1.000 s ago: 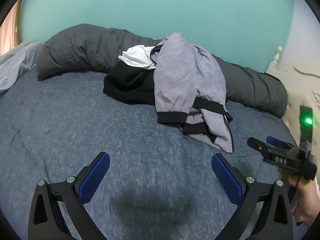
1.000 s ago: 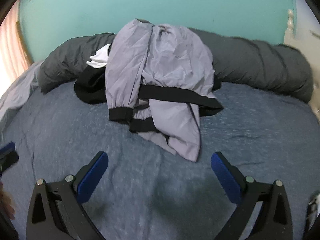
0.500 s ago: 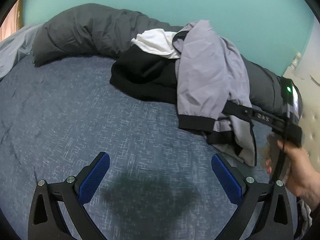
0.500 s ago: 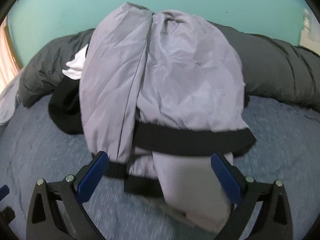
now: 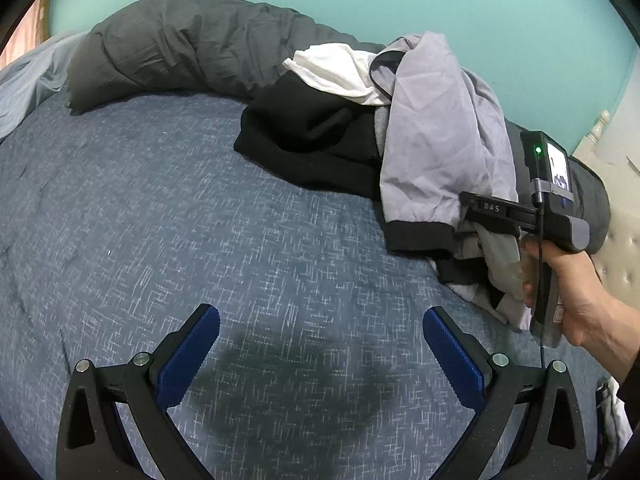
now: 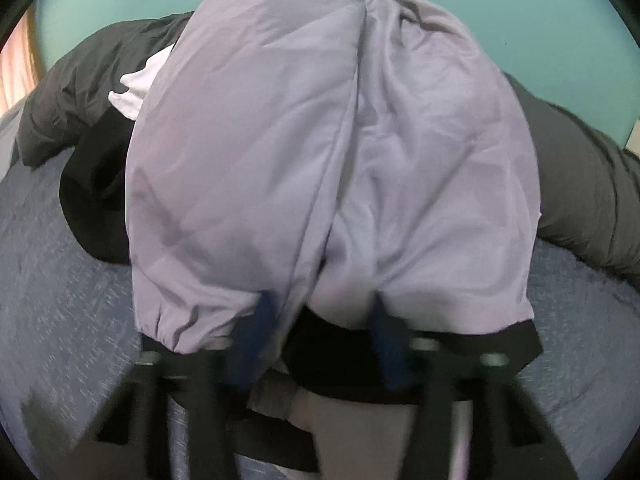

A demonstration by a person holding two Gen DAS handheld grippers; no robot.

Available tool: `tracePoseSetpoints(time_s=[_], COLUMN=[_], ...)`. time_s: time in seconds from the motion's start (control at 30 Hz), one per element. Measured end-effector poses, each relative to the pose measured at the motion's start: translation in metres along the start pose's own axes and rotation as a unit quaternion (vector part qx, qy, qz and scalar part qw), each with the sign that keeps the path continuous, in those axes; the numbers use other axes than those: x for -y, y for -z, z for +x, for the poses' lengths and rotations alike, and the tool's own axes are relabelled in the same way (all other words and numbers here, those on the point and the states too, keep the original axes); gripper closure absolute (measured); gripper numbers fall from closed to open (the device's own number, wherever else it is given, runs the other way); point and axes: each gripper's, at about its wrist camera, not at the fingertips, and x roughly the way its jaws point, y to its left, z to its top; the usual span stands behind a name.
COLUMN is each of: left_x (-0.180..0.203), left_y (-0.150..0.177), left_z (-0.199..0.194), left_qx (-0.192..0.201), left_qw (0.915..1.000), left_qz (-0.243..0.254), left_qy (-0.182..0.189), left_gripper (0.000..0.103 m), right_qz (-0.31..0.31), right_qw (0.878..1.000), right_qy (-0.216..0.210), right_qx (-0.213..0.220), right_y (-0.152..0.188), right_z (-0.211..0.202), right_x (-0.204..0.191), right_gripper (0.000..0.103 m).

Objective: Fold clothes
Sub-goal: 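Reach the right tool to the grey jacket and close on its hem, then lift the grey jacket with the right tool and drag it across the bed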

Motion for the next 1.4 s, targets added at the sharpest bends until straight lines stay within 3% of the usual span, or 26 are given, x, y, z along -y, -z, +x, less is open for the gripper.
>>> tracePoseSetpoints(time_s=[0.07,0.27,0.43,0.73,0.97,1.4], left_x=[0.001,0.005,0.010,0.013,0.029,0.030], left_y=[0.003,0.016,0.043,0.102,0.141,0.225], left_z=[-0.006,-0.035,-0.066,-0.116,-0.168,-0.304], left_qx=[0.002,0.012,0.015,0.027,0.050,0.067], left_qw=[1.0000,0.9999,0.9998,0.9995,0.9984,0.9970], left_qz=[0.002,0.007,0.004,0.013,0.022,0.034], left_qy=[0.000,0.002,0.011,0.011,0.018,0.019], left_gripper=[0.000,0.000,0.000,0.000,0.000,0.000], right_qz=[-0.002,-0.007,-0.009,0.011,0.002,0.017], right_qw=[1.000,0.999,0.997,0.992,0.990,0.990], right_qy=[-0.010,-0.040,-0.065,-0.117,-0.130,-0.131], right_qx=[0.006,0.025,0.040,0.049,0.047,0.045], right_y=[0.011,0.043,0.072,0.166,0.226,0.340], right_z=[-0.017,-0.069,-0.112,-0.192,-0.251,-0.404], right_x=[-0.001,-0.003,-0.005,0.005,-0.009,-0.023], right_gripper=[0.090,0.095,0.095,0.095,0.095,0.095])
